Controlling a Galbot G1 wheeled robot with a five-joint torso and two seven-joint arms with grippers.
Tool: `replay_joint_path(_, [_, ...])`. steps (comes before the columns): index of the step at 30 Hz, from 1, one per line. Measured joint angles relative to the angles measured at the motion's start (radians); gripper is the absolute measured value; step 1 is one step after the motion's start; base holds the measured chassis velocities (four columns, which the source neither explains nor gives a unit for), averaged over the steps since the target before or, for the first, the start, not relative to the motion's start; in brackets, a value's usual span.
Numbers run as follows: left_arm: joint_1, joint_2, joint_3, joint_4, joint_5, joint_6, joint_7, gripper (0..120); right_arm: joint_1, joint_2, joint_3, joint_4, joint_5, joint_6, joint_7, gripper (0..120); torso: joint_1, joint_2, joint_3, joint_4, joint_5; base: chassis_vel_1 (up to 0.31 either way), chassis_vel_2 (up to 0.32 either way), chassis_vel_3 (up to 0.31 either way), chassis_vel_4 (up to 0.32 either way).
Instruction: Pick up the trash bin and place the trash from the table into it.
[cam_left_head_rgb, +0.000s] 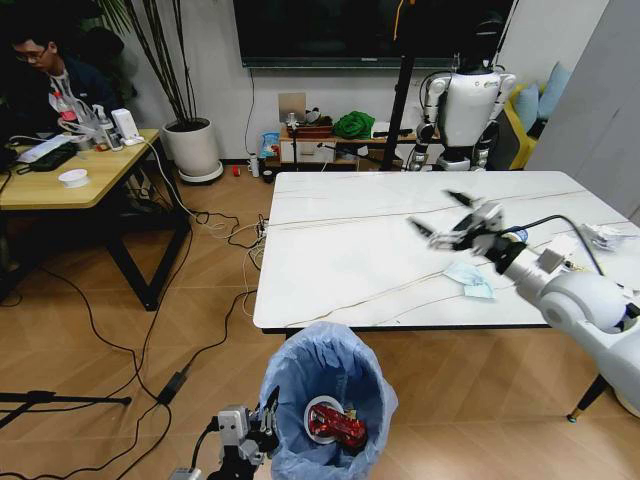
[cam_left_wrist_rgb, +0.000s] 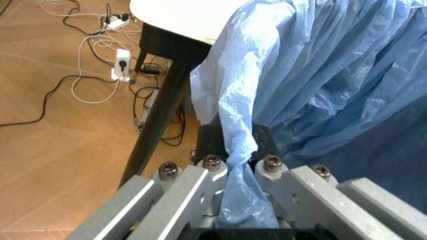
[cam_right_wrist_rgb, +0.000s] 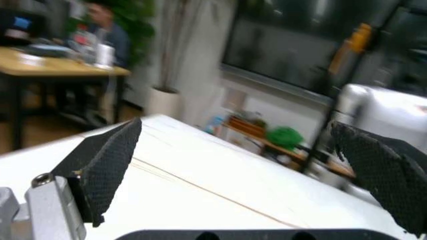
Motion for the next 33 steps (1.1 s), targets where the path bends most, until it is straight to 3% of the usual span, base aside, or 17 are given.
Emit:
replay_joint_path(5, [-0.001,0.017,-0.017,-0.006,-0.022,0.000,-0.001,0,-0.100,0.018,0.117,-0.068,0.047,-0.006,-0.015,100,0.000,0.000,0.000,0.0004,0.0001,0.000,0.000,0.000,0.000])
replay_joint_path(8, [-0.004,0.029,-0.036,-0.007,-0.041,0.001,-0.005,0,-0.211,0.069,0.212,-0.062,0.061,-0.011,-0.022,100,0.000,0.000,0.000,0.0003,0.0003,0.000,0.000,0.000,0.000])
replay_joint_path(18, [0.001,0.049,-0.093,-0.025,-0.082,0.004,-0.004,0,-0.522,0.329,0.509,0.055,-0.057,0.041,-0.129,100,0.000,0.000,0.000,0.0001,0.0002,0.000,0.000,0.000,0.000])
replay_joint_path(21, [0.002,0.049,-0.096,-0.025,-0.083,0.004,-0.004,0,-0.549,0.350,0.532,0.068,-0.061,0.044,-0.146,100,0.000,0.000,0.000,0.0002,0.0002,0.000,0.000,0.000,0.000])
replay_joint_path(24, [0.004,0.049,-0.100,-0.025,-0.082,0.004,-0.005,0,-0.644,0.410,0.628,0.124,-0.060,0.050,-0.194,100,0.000,0.000,0.000,0.0006,-0.0001,0.000,0.000,0.000,0.000])
replay_joint_path(33, [0.016,0.041,-0.103,-0.023,-0.074,0.002,-0.005,0,-0.750,0.513,0.695,0.106,-0.089,0.110,-0.273,100,0.000,0.000,0.000,0.0000,0.0005,0.000,0.000,0.000,0.000])
